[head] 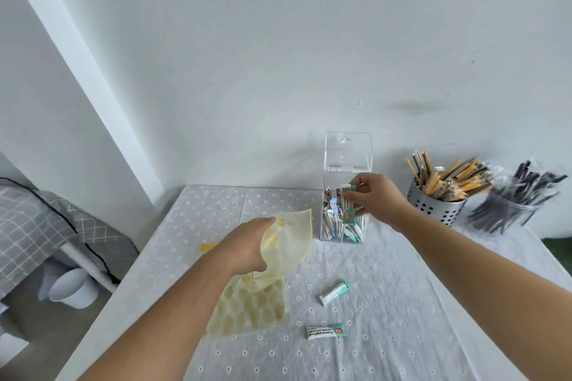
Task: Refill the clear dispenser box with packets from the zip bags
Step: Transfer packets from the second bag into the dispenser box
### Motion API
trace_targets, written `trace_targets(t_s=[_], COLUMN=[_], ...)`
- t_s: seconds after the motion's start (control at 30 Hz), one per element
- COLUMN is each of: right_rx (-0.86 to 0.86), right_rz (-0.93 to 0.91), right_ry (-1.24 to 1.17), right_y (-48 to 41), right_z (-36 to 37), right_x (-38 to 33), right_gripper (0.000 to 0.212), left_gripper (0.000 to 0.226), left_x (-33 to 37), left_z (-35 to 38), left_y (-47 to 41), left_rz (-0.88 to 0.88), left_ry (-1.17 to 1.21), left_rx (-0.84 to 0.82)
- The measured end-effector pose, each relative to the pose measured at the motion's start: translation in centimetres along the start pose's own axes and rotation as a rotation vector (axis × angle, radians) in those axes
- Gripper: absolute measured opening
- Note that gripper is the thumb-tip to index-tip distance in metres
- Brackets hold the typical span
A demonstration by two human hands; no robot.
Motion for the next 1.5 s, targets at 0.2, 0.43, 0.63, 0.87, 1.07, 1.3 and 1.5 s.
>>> trace_targets(t_s=[0.2,0.43,0.63,0.87,1.07,1.3,1.5], right_rx=[0.140,0.209,0.160,0.027,-0.004,0.039,0.031], right_rz=[0.014,0.015,0.032,0.039,0.026,0.076,0.092], right_ry=[0.156,0.250,0.397,0.563,0.693,0.758,0.877], right_y=[-2.7,-4.8,-5.7,-6.4,-6.6,-6.9,-6.6], right_z=[-2.5,-2.1,-1.4,-0.3,0.6,1.1,1.6], right_x=[2.5,3.6,5.7,7.1,7.4,7.4,7.5], right_gripper=[0.011,0.009,0.011,0.009,0.012,0.015,0.020], left_gripper=[0.092,0.091,0.091,0.091,0.091,0.092,0.091], left_x=[-0.1,-0.6,-0.8,-0.7,-0.6,-1.0,-1.2], left_z=[0.3,0.2,0.2,0.5,0.6,0.9,1.1], left_y=[-0.2,-0.8,-1.2,-1.8,-2.1,-2.5,-2.5], left_rz=[-0.010,-0.011,-0.026,-0.016,0.003,0.003,0.005], left_ry=[0.016,0.045,0.055,0.069,0.059,0.073,0.061], left_rx=[-0.001,0.022,0.023,0.012,0.010,0.008,0.010])
Point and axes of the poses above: each hand's wrist, its own y-axis away from the middle knuckle, its own z-axis out of the palm, x = y × z, the point moved 7 cm from there along -y, towards the middle knuckle, and after that the axes turned 2 degrees about y, right-handed, at the moved point
